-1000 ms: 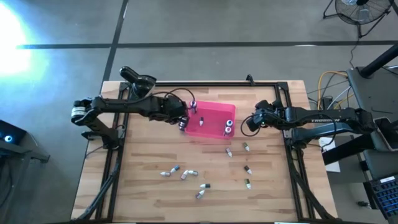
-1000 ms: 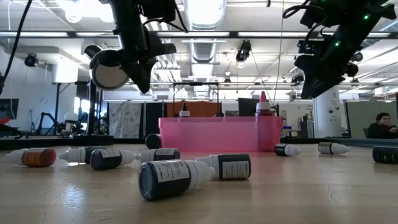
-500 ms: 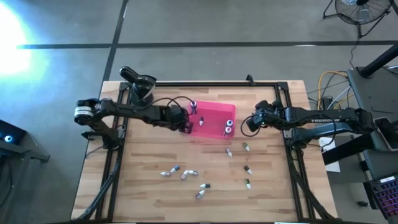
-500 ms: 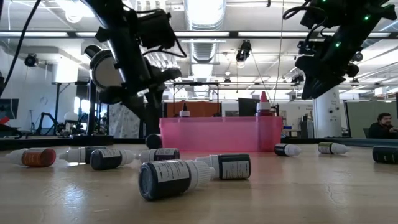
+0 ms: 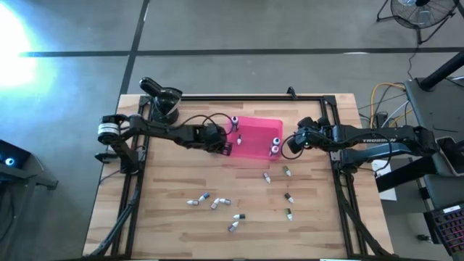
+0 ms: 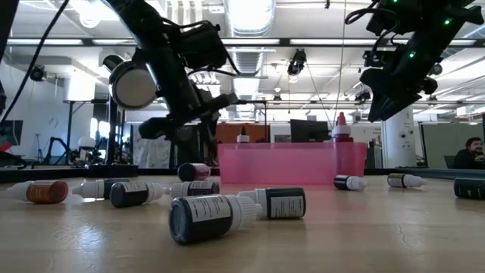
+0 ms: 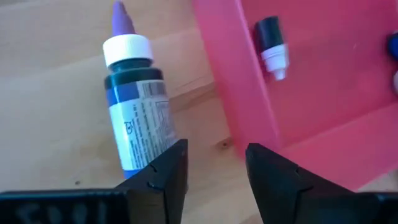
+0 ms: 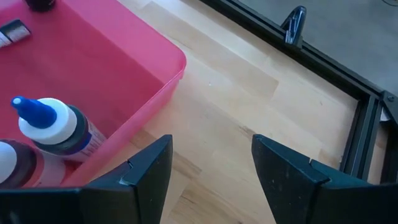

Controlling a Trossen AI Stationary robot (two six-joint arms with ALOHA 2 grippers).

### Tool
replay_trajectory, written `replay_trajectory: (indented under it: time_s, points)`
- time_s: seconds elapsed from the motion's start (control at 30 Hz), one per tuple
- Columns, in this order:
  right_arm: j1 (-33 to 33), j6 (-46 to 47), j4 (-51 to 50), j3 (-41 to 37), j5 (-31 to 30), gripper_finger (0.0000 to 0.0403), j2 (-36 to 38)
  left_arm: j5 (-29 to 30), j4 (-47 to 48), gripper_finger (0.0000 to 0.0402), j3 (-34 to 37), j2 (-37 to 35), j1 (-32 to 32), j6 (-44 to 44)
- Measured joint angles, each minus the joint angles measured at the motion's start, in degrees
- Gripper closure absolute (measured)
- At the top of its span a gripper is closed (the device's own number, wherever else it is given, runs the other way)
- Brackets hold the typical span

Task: Pick & Place food coloring
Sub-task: Put the large purple food coloring bottle into the pink bin

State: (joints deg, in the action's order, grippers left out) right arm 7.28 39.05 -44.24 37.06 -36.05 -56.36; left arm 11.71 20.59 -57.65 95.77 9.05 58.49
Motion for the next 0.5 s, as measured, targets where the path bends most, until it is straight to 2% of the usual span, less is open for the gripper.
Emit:
replay_trajectory:
  time_s: [0.2,0.37,0.5]
  points:
    - [-0.01,0.24,-0.12,0.00,0.28,0.0189,0.00,1.65,10.76,0.0264,-2.59,0.91,0.34,-1.40]
    - [0.01,0.79,-0.16,-0.01,0.28,0.0189,0.00,4.62,11.26,0.0264,-4.45,-2.10,0.85,-3.26]
    - [0.05,0.83,-0.27,-0.23,0.11,0.0189,0.00,8.57,11.46,0.0264,-5.61,-2.69,2.44,-8.48]
